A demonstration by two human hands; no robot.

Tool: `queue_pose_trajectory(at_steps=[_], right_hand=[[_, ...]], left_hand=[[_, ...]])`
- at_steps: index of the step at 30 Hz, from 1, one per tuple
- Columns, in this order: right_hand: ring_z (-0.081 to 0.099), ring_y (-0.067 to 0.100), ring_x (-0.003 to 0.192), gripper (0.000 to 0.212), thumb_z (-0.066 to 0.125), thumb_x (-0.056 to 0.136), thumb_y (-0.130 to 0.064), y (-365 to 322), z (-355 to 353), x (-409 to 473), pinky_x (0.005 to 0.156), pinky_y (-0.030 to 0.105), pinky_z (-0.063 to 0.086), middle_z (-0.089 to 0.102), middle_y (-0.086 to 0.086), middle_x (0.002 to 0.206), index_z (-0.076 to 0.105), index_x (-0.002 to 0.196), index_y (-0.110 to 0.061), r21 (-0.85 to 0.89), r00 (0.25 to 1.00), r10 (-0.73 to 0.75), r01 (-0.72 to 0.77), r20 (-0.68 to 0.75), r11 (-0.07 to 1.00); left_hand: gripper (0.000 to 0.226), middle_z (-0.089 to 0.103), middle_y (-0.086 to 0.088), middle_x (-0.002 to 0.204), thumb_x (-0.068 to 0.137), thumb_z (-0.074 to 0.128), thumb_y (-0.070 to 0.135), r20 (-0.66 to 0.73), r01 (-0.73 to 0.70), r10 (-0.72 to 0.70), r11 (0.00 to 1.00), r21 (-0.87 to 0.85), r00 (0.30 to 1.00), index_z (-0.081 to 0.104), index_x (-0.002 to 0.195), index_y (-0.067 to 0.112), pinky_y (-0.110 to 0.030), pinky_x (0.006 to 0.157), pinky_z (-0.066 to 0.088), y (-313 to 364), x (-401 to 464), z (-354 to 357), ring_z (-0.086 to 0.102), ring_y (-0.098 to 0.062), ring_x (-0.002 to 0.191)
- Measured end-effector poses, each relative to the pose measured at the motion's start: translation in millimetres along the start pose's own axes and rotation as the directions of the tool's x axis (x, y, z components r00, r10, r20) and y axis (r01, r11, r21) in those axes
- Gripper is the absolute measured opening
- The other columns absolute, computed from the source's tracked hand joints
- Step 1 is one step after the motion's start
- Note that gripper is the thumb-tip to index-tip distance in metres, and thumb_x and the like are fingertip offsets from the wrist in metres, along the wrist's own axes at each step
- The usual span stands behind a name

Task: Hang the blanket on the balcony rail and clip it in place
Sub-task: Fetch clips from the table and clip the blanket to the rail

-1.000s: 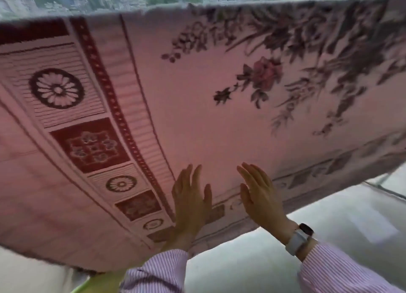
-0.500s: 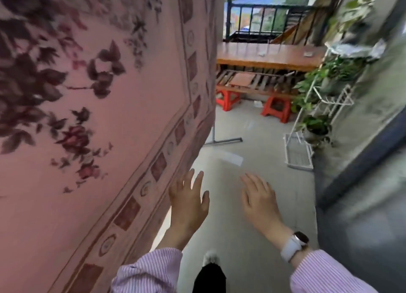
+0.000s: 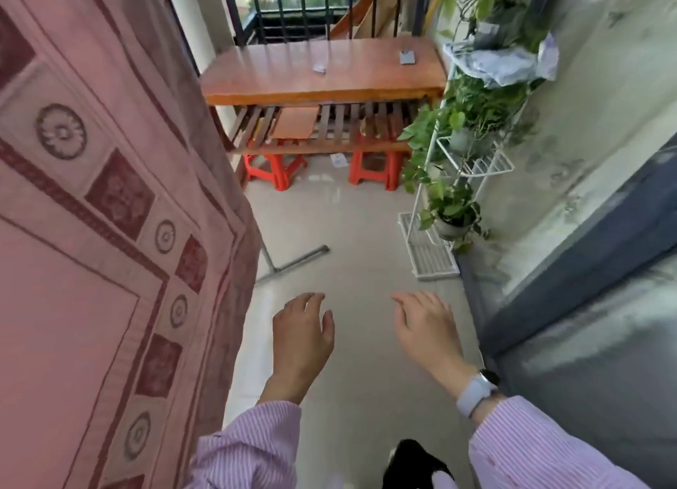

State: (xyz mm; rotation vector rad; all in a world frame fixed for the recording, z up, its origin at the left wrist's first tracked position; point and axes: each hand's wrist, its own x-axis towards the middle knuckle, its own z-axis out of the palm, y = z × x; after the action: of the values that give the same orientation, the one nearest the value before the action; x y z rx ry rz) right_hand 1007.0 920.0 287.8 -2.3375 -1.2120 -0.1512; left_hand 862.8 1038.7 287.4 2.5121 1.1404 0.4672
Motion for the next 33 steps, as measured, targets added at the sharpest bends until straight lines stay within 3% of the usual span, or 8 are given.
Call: queue_pose_trajectory(at_steps=[4,11,15,20,24,28,33], right_hand=[[0.062,0.026,0.067,0.035,0.035,0.080,-0.027,39,33,94,0.062,0.032,0.048,0.068,0.002,0.069,0.068,0.077,-0.015,-0.030,0.997,0.081,-0.080,0.014,0.996],[0.062,0.029,0.075,0.039,0.033,0.082,-0.028,86,96,293,0.069,0.037,0.050,0.070,0.006,0.078,0.068,0.082,-0.011,0.073,0.987,0.114,-0.123,0.116,0.990],[0.061,0.030,0.082,0.039,0.033,0.083,-0.028,92,125,403,0.075,0.040,0.049,0.070,0.008,0.085,0.068,0.088,-0.012,0.092,0.976,0.088,-0.108,0.197,0.990],[0.064,0.030,0.076,0.039,0.032,0.079,-0.029,91,182,524,0.071,0.041,0.053,0.070,0.007,0.079,0.068,0.082,-0.012,0.153,0.975,0.003,-0.038,0.221,0.987],[0.064,0.031,0.074,0.039,0.033,0.077,-0.028,97,237,622,0.068,0.040,0.053,0.070,0.008,0.078,0.068,0.081,-0.011,0.140,0.969,0.004,-0.040,0.248,0.989],[0.062,0.034,0.084,0.043,0.032,0.081,-0.031,96,279,728,0.076,0.041,0.049,0.069,0.012,0.087,0.067,0.089,-0.008,0.151,0.946,0.039,-0.092,0.322,0.984],[0.055,0.031,0.100,0.031,0.040,0.088,-0.019,93,315,866,0.088,0.038,0.041,0.064,0.012,0.103,0.063,0.105,-0.008,0.164,0.920,0.022,-0.093,0.391,0.982]], left_hand=[[0.024,0.069,-0.009,0.103,0.081,0.060,0.017,0.051,-0.027,0.027,1.000,0.005,0.998,0.064,0.104,0.009,-0.041,0.081,0.047,5,112,41,0.063,-0.030,0.094],[0.026,0.066,-0.010,0.109,0.086,0.053,0.021,0.067,0.074,-0.073,0.997,-0.020,0.995,0.063,0.107,0.009,-0.038,0.083,0.045,19,315,93,0.060,-0.031,0.099],[0.034,0.069,-0.007,0.102,0.082,0.043,0.028,0.054,0.133,-0.131,0.990,-0.047,0.990,0.065,0.103,0.012,-0.040,0.081,0.047,21,411,97,0.062,-0.029,0.093],[0.026,0.062,-0.003,0.115,0.089,0.050,0.023,0.053,0.297,-0.296,0.954,-0.028,0.954,0.061,0.111,0.015,-0.038,0.090,0.038,-27,522,105,0.055,-0.024,0.107],[0.025,0.066,-0.008,0.108,0.086,0.052,0.021,0.024,0.320,-0.319,0.947,-0.034,0.947,0.063,0.107,0.011,-0.041,0.085,0.043,-71,623,130,0.060,-0.028,0.099],[0.026,0.065,-0.009,0.109,0.085,0.054,0.018,0.067,0.331,-0.327,0.942,-0.056,0.943,0.062,0.108,0.010,-0.042,0.087,0.046,-103,739,142,0.060,-0.029,0.100],[0.034,0.057,-0.010,0.121,0.090,0.046,0.021,0.116,0.333,-0.330,0.943,-0.008,0.937,0.050,0.123,0.012,-0.039,0.088,0.041,-129,886,137,0.055,-0.030,0.107]])
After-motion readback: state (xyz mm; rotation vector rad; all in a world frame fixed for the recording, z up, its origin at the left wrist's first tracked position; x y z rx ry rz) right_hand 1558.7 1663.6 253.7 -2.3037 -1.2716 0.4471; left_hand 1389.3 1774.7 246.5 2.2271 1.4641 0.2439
